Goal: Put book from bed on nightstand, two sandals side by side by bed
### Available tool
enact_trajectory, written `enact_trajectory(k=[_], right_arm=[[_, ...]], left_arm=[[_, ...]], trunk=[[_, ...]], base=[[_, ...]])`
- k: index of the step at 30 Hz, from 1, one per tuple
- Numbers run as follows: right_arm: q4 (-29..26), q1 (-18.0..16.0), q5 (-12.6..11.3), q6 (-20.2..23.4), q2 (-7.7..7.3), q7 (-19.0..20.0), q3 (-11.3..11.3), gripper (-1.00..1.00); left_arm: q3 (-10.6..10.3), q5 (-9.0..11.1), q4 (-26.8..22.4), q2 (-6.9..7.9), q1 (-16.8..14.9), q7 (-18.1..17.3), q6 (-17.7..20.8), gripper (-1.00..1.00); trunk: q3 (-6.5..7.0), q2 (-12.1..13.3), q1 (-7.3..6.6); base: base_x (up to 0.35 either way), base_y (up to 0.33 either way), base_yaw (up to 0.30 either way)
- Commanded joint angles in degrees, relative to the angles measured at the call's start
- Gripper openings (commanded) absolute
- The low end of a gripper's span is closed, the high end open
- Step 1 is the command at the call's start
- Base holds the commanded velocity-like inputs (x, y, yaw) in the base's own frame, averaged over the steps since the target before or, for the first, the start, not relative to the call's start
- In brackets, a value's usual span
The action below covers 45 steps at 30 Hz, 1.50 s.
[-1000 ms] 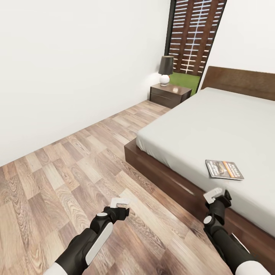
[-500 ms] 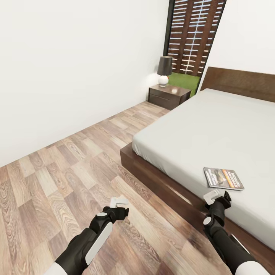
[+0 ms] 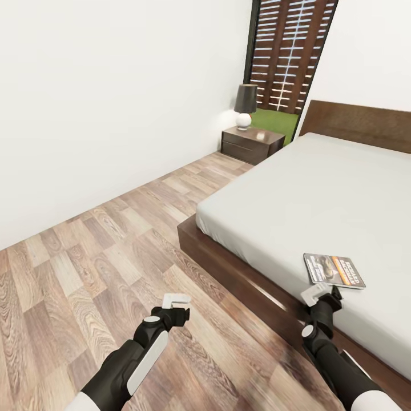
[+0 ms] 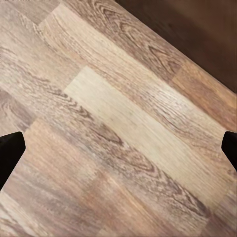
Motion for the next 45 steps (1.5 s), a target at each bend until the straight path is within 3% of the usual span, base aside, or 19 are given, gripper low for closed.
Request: enact_trajectory(k=[1, 28, 45], right_arm=[[0.0, 0.0, 0.3, 0.5, -0.06, -0.2, 0.5, 1.00], [0.1, 0.0, 0.3, 0.5, -0.06, -0.1, 1.0, 1.00], [0.2, 0.0, 0.3, 0.5, -0.06, -0.1, 1.0, 1.00]], left_arm=[[-0.1, 0.6, -0.1, 0.01, 0.0, 0.6, 0.1, 1.00], [-0.2, 0.6, -0.3, -0.16, 0.0, 0.7, 0.1, 1.00], [-0.2, 0.5, -0.3, -0.10, 0.0, 0.8, 0.2, 1.00]], trunk=[[-0.04, 0.0, -0.01], [-0.04, 0.0, -0.01], [-0.04, 0.0, -0.01]], base=[[0.000, 0.000, 0.000], [0.072, 0.015, 0.000], [0.073, -0.074, 0.000]])
